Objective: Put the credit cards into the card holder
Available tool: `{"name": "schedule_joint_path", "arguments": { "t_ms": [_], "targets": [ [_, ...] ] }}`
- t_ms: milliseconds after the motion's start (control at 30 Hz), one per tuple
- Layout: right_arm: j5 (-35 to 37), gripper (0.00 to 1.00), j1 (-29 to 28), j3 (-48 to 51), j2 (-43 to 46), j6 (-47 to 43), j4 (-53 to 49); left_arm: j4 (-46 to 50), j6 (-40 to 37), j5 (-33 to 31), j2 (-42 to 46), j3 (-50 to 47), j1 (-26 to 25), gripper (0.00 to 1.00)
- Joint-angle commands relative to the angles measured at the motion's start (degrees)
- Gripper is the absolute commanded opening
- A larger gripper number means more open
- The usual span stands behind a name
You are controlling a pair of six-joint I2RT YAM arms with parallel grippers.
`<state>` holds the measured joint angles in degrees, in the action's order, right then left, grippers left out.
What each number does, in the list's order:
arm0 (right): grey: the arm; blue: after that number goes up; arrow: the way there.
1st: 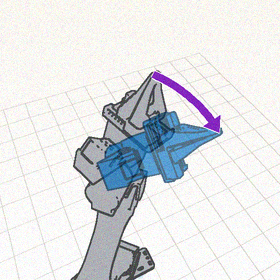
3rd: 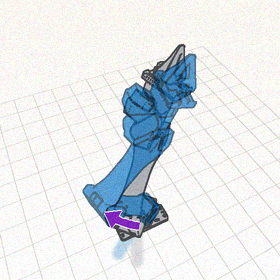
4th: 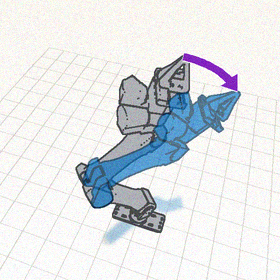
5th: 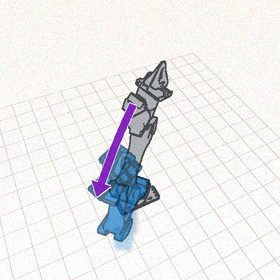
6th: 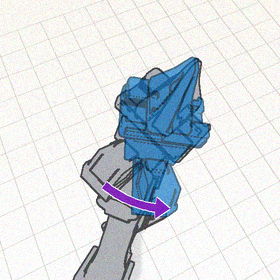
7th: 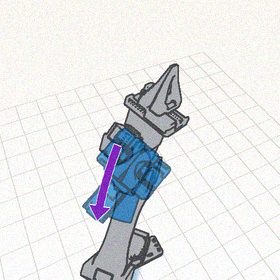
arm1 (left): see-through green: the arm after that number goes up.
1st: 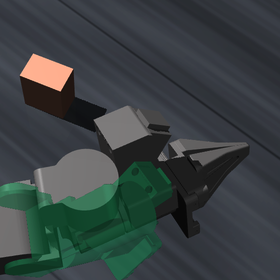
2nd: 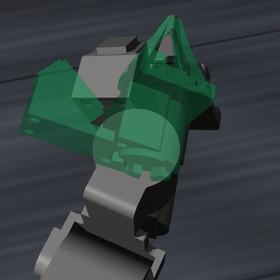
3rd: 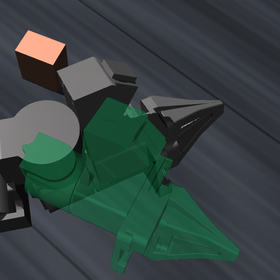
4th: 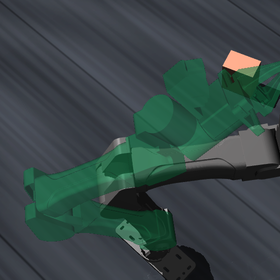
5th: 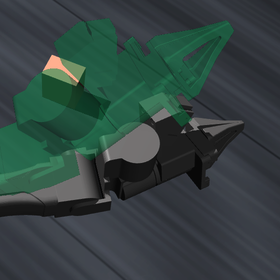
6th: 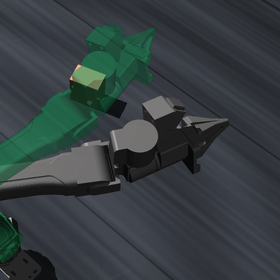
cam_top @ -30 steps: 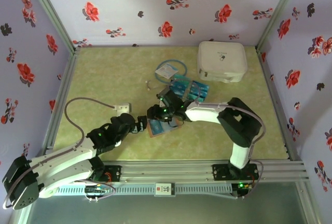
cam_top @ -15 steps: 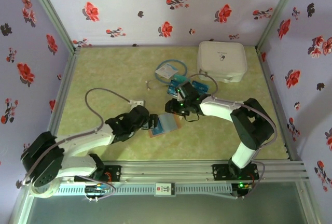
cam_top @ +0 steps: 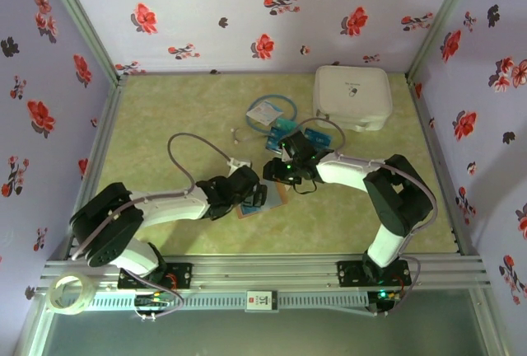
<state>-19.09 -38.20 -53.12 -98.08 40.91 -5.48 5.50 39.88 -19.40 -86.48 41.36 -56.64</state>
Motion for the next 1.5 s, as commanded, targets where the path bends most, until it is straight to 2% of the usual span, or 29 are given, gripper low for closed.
{"name": "schedule_joint_path", "arguments": {
  "t_ms": [0, 400, 733, 1467],
  "targets": [
    [-0.8, 0.41, 0.6, 0.3, -0.8, 0.1, 0.4, -2.0, -1.3, -0.1, -1.4, 0.6, -0.6, 1.0],
    [-3.9, 0.41, 0.5, 0.0, -1.1, 1.2, 2.3, -0.3, -0.4, -1.8, -4.5, 0.8, -0.7, 1.0],
    [-4.7, 0.41, 0.5, -0.1, -3.0, 1.5, 2.9, -0.2, 0.6, -2.1, -4.8, -1.4, -0.7, 0.93],
    [-8.1, 0.4, -1.2, 0.7, -3.1, 1.7, 3.4, -1.8, 0.7, -2.1, -4.6, -2.9, -0.7, 0.93]
  ]
}}
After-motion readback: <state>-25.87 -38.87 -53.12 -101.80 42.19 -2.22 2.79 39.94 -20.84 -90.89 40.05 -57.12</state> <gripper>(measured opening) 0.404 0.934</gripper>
